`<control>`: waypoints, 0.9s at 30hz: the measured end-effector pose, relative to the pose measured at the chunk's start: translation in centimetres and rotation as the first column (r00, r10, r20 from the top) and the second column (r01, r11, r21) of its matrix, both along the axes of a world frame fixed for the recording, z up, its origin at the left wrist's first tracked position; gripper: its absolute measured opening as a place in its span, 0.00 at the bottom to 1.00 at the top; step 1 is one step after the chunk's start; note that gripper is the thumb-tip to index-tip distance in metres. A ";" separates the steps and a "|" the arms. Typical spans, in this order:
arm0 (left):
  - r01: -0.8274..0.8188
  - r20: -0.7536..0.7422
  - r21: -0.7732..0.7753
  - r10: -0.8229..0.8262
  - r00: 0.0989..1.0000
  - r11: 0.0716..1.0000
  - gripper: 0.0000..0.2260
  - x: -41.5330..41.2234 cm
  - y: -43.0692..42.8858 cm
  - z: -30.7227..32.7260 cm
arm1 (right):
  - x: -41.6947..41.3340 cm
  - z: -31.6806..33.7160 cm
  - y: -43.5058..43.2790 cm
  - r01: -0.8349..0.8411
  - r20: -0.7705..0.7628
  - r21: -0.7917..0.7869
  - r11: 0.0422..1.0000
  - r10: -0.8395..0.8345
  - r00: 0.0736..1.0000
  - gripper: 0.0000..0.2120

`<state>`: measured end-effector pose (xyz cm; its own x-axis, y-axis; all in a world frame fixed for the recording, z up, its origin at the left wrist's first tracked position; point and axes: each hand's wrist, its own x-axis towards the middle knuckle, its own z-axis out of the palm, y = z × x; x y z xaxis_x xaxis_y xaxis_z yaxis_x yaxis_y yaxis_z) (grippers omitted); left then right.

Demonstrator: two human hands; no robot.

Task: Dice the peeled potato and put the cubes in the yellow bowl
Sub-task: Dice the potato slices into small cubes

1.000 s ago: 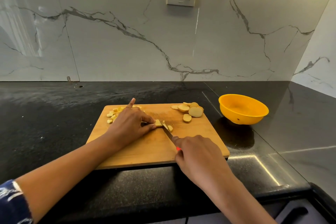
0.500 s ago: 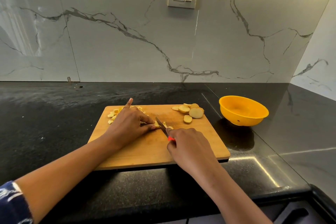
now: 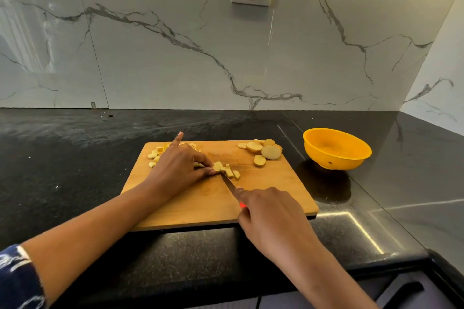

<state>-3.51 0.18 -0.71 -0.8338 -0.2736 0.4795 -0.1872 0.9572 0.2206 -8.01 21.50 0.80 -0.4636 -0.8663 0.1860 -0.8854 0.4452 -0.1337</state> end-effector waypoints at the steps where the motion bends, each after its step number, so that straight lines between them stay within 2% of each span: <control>1: -0.004 0.002 0.004 0.004 1.000 1.000 0.12 0.1 0.0 0.1 | 0.0 0.2 0.2 0.001 0.019 -0.021 1.000 -0.001 1.000 0.22; 4: 0.011 0.026 0.002 -0.011 1.000 1.000 0.15 0.4 -0.1 0.2 | -0.4 0.3 -0.5 0.027 0.056 -0.085 0.996 -0.023 0.998 0.22; 7: 0.108 0.076 -0.077 -0.102 0.992 0.991 0.16 1.1 -0.6 0.0 | -0.8 0.3 -1.6 0.057 0.079 -0.119 0.991 -0.048 0.996 0.22; 11: 0.221 0.239 -0.201 -0.171 0.956 0.954 0.37 1.8 -1.2 0.3 | -0.8 0.2 -2.3 0.038 0.086 -0.142 0.989 -0.026 0.996 0.21; 14: 0.242 0.290 -0.251 -0.166 0.943 0.937 0.42 1.8 -1.6 0.5 | -0.6 0.1 -2.8 0.036 0.081 -0.132 0.991 -0.025 0.996 0.21; 17: 0.274 0.303 -0.233 -0.198 0.932 0.933 0.42 1.9 -1.8 0.7 | -0.6 0.0 -3.1 0.038 0.068 -0.092 0.995 -0.032 0.997 0.21; 20: 0.315 0.301 -0.219 -0.244 0.922 0.923 0.38 2.1 -2.1 0.6 | -0.6 -0.1 -3.4 0.033 0.019 -0.049 0.998 -0.032 0.999 0.20; 24: 0.351 0.305 -0.232 -0.275 0.912 0.907 0.36 2.0 -2.2 0.6 | -0.3 0.3 -4.5 0.036 -0.024 0.054 0.998 -0.035 0.999 0.17; 27: 0.350 0.275 -0.267 -0.277 0.921 0.898 0.34 2.0 -2.2 0.5 | 0.1 0.7 -4.9 0.010 -0.035 0.072 0.997 -0.008 0.999 0.15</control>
